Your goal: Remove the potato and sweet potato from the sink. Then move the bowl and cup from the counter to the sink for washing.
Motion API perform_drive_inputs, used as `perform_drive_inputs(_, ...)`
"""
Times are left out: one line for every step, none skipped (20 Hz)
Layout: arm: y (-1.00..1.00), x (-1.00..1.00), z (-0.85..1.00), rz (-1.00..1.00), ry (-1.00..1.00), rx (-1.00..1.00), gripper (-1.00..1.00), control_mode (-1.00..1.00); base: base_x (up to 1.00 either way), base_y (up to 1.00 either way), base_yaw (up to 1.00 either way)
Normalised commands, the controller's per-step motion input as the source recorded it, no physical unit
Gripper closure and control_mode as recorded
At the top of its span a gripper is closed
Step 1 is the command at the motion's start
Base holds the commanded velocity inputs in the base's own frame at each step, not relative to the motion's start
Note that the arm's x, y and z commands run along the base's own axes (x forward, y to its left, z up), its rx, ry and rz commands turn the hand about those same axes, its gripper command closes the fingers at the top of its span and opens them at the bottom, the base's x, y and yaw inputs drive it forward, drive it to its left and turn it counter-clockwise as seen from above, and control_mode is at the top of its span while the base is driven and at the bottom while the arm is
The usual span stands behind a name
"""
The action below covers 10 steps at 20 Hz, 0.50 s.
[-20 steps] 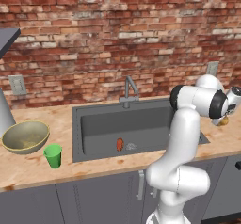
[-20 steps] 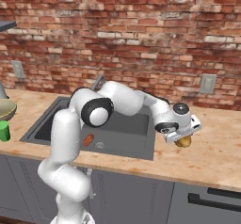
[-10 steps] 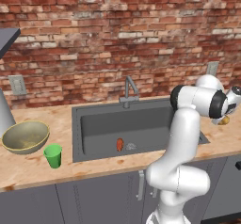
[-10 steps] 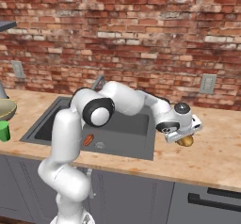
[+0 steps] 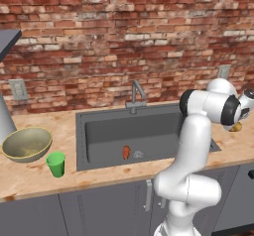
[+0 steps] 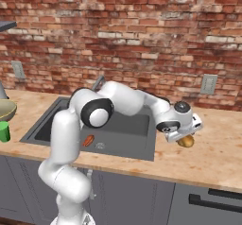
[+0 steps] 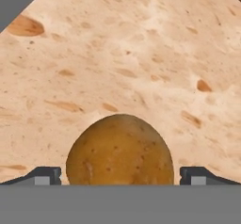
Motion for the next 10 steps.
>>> perform_drive_inputs(0.04, 0.0, 0.17, 0.0, 0.02, -0.05, -1.0, -1.0, 0.0, 0.0, 0.0)
perform_drive_inputs(0.03, 0.0, 0.2, 0.0, 0.03, -0.05, -1.0, -1.0, 0.0, 0.0, 0.0)
perform_drive_inputs(0.03, 0.0, 0.2, 0.0, 0.03, -0.05, -1.0, -1.0, 0.0, 0.0, 0.0)
perform_drive_inputs(0.03, 0.0, 0.23, 0.0, 0.03, -0.05, -1.0, -1.0, 0.0, 0.0, 0.0)
perform_drive_inputs(0.04, 0.0, 0.22, 0.0, 0.03, -0.04, -1.0, -1.0, 0.0, 0.0, 0.0)
perform_drive_inputs(0.06, 0.0, 0.25, 0.0, 0.03, -0.05, -1.0, -1.0, 0.0, 0.0, 0.0)
perform_drive_inputs(0.08, 0.0, 0.27, 0.0, 0.04, -0.05, -1.0, -1.0, 0.0, 0.0, 0.0)
perform_drive_inputs(0.12, 0.0, 0.25, 0.0, 0.06, -0.03, -1.0, -1.0, 0.0, 0.0, 0.0)
perform_drive_inputs(0.16, 0.0, 0.25, 0.0, 0.07, -0.03, -1.0, -1.0, 0.0, 0.0, 0.0)
perform_drive_inputs(0.17, 0.0, 0.25, 0.0, 0.07, -0.02, -1.0, -1.0, 0.0, 0.0, 0.0)
